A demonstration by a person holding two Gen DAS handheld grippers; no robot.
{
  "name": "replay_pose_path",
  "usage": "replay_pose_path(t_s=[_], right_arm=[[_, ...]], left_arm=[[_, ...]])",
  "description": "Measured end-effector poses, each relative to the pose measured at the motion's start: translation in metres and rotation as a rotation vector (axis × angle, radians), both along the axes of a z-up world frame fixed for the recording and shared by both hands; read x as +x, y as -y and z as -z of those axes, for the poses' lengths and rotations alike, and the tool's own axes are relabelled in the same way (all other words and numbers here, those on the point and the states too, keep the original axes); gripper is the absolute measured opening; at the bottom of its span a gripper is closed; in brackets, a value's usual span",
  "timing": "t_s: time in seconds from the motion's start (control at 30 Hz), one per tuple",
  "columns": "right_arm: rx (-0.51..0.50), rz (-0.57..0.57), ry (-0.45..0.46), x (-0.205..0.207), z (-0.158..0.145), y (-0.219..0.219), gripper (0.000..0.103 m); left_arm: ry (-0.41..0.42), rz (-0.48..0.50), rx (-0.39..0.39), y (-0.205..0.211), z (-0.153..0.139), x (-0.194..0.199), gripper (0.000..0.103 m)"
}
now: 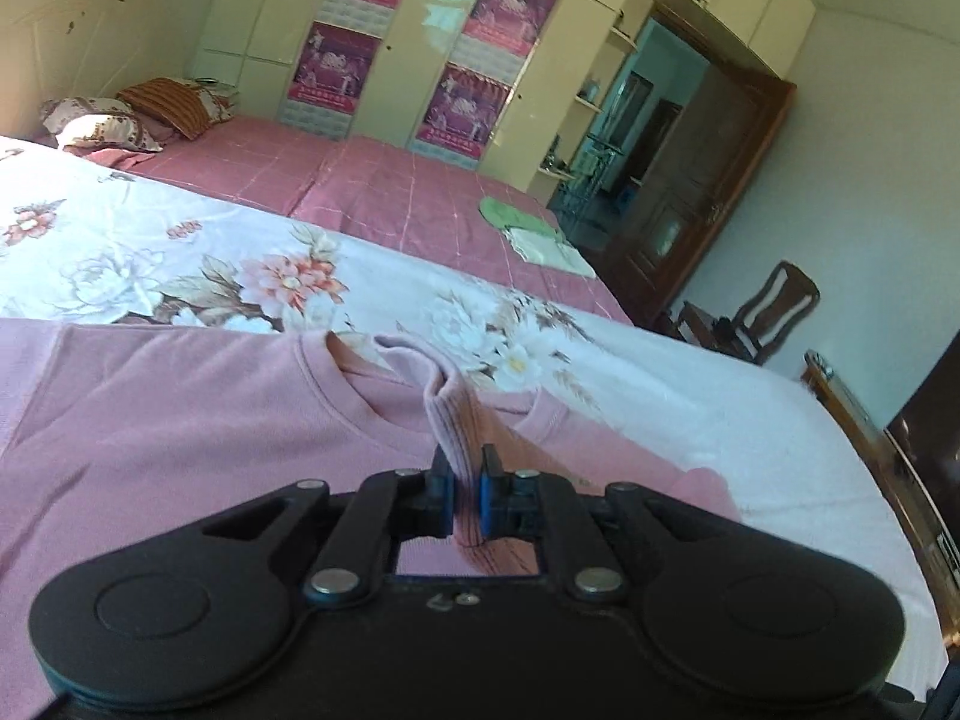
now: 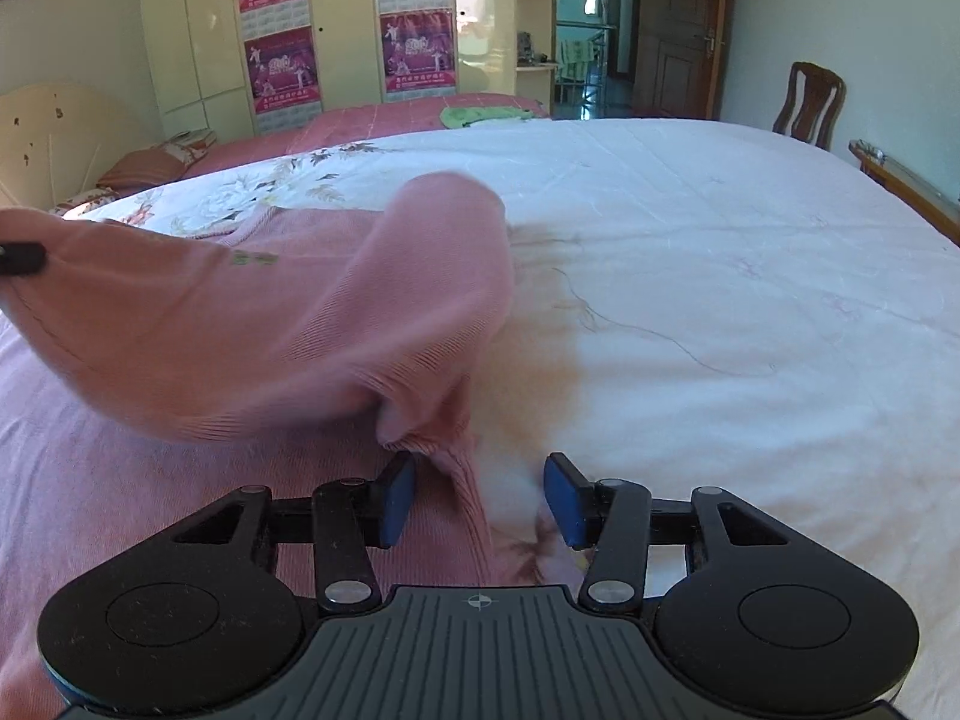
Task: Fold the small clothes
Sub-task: 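Fold the gripped sleeve across the sweatshirt body with the right tool, then open the right tool and release the folded sleeve on the body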
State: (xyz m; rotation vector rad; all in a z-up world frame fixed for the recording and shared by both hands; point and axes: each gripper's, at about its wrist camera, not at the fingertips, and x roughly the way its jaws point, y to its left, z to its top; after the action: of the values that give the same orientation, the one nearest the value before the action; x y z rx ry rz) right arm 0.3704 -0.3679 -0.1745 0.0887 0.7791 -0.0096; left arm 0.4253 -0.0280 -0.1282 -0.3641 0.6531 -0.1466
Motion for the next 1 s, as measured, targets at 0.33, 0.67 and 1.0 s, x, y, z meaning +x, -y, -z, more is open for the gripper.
replay_pose_path(t_s=[0.33, 0.67, 1.0], right_arm=[[0.08, 0.093, -0.003, 0.01, 0.003, 0.026, 0.007], [0.103, 0.073, -0.014, -0.032, -0.026, 0.03, 0.011], [0.077, -0.045, -0.056, 0.026, -0.016, -0.011, 0.015]], left_arm=[[-0.127, -0.085, 0.079, -0.03, 0.051, -0.012, 0.007], [-0.096, -0.161, 0.152, -0.05, 0.03, -0.051, 0.07], [-0.227, -0.012, 0.17, -0.023, 0.062, -0.005, 0.068]])
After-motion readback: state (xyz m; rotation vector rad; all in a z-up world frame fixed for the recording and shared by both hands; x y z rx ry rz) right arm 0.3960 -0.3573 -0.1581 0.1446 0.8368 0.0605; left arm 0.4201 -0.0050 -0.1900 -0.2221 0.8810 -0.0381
